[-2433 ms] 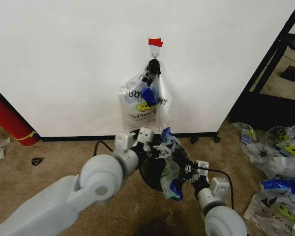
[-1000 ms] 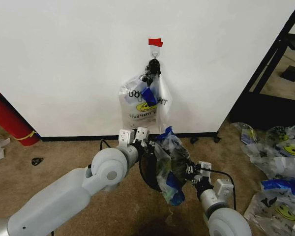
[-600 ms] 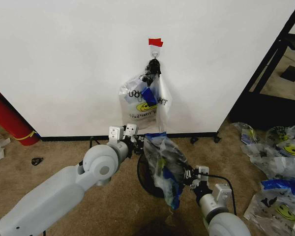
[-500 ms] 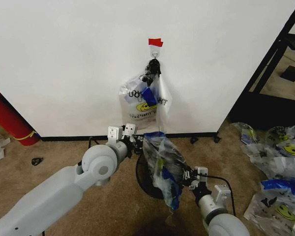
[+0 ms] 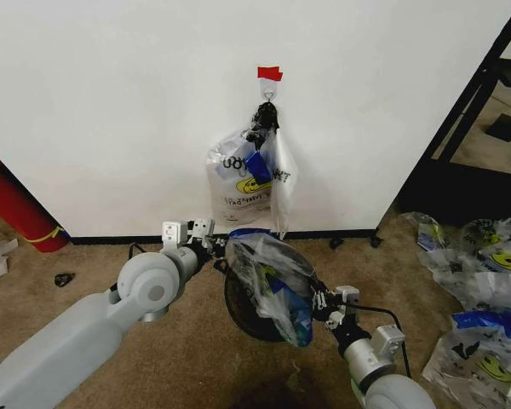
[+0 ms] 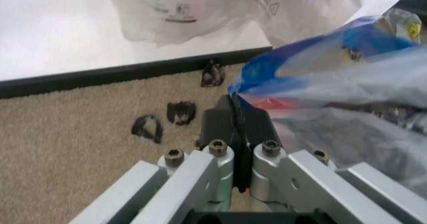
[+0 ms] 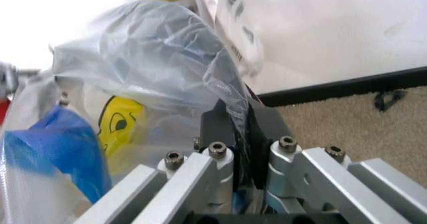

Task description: Pick up the garbage bag from the wall and place it over the trash bin.

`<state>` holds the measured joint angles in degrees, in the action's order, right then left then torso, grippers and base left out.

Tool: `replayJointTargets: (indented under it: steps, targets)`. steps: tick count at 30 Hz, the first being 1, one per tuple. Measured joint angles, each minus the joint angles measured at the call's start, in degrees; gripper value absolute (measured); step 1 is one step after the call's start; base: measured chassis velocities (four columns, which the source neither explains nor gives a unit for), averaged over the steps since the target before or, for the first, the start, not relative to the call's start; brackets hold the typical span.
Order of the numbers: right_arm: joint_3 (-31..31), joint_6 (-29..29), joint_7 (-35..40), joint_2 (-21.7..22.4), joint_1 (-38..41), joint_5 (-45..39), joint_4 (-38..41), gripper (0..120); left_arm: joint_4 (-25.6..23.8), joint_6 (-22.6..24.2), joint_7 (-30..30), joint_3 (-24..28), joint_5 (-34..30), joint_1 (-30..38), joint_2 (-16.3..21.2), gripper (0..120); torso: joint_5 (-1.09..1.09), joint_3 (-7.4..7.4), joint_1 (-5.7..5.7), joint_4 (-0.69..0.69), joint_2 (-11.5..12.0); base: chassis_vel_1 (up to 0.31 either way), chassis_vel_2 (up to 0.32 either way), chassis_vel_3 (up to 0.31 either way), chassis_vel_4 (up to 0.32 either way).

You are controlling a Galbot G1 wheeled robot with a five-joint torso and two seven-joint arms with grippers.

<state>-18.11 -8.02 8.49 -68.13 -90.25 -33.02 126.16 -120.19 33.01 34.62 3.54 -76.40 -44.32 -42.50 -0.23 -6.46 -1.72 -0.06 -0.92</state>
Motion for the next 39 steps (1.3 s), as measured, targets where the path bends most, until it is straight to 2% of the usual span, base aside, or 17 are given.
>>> replayJointTargets:
  steps: [7,9,15,20,21,22,25,29,31,32,33,34,35,38,39]
  targets:
    - [-1.35,0.53,-0.29,-0.13,0.99,-6.11,0.61,1,-1.9,-0.09,-1.41,-3.31,0.03,-5.52,1.65,0,0.01,0.0,0.0,0.03,0.0,0.0,0.0,0.0,0.0]
    - [-2.47,0.27,-0.11,-0.35,0.98,-10.58,1.28,1,-2.75,-0.22,-2.37,-4.58,0.27,-7.81,1.83,0,0.0,0.0,0.0,0.0,0.0,0.0,0.0,0.0,0.0]
    - [-2.96,-0.29,0.63,-0.65,0.91,-11.41,1.05,1,-4.41,-0.39,-3.01,-7.09,0.6,-10.2,1.33,0,0.0,0.0,0.0,0.01,0.0,0.0,0.0,0.0,0.0]
    - [-2.71,-0.41,1.21,-0.97,0.92,-10.09,0.13,1,-6.5,-1.34,-2.76,-8.88,2.97,-10.8,1.6,18,0.0,0.0,0.0,0.0,0.0,0.0,0.0,0.0,0.0]
    - [-2.64,-0.42,1.33,-1.05,1.0,-9.94,-0.09,1,-7.3,-1.46,-2.69,-9.48,3.31,-11.28,1.87,25,0.01,0.0,0.0,0.0,0.0,0.0,0.0,0.0,0.0]
    - [-2.64,-0.42,1.33,-1.05,1.0,-9.94,-0.09,1,-7.3,-1.46,-2.69,-9.48,3.31,-11.28,1.87,25,0.01,0.0,0.0,0.0,0.0,0.0,0.0,0.0,0.0]
    - [-2.6,-0.44,1.57,-1.26,1.16,-9.74,-0.33,1,-8.81,-1.8,-2.22,-10.37,4.8,-12.97,2.47,36,0.0,0.0,0.0,0.01,0.0,0.0,0.0,0.0,0.0]
    - [-2.75,-0.5,2.04,-1.52,1.37,-9.72,-0.84,1,-13.58,-3.56,-2.87,-10.56,10.86,-16.59,3.07,60,0.0,0.0,0.0,0.02,0.0,0.0,0.0,0.0,0.0]
    - [-2.76,-0.51,2.15,-1.56,1.4,-9.7,-1.03,1,-14.88,-3.95,-3.47,-10.32,12.05,-17.15,3.22,63,0.0,0.0,0.0,0.01,0.0,0.0,0.0,0.0,0.0]
    - [-2.68,-0.57,2.34,-1.67,1.56,-9.34,-1.48,1,-18.19,-4.5,-5.4,-9.06,14.8,-17.82,3.76,71,0.0,0.0,0.0,0.01,0.0,0.0,0.0,0.0,0.0]
    - [-2.64,-0.58,2.38,-1.69,1.59,-9.26,-1.55,1,-18.9,-4.53,-5.86,-8.7,15.24,-17.84,3.92,72,0.0,0.0,0.0,0.01,0.0,0.0,0.0,0.0,0.0]
    - [-2.26,-0.67,2.6,-1.96,1.82,-8.51,-1.93,1,-21.7,-4.32,-8.22,-6.6,16.44,-17.15,4.9,80,0.01,0.0,0.0,0.01,0.0,0.0,0.0,0.0,0.0]
    - [-2.21,-0.68,2.64,-2.0,1.83,-8.39,-1.97,1,-22.0,-4.25,-8.59,-6.19,16.51,-16.87,5.06,80,0.01,0.0,0.0,0.02,0.0,0.0,0.0,0.0,0.0]
    - [-1.68,-0.83,2.77,-2.32,1.77,-6.89,-2.0,1,-22.3,-2.93,-12.34,1.32,16.1,-9.24,6.7,94,0.01,0.0,0.0,0.0,0.0,0.0,0.0,0.0,0.0]
    - [-1.68,-0.83,2.77,-2.32,1.77,-6.89,-2.0,1,-22.3,-2.93,-12.34,1.32,16.1,-9.24,6.7,94,0.01,0.0,0.0,0.0,0.0,0.0,0.0,0.0,0.0]
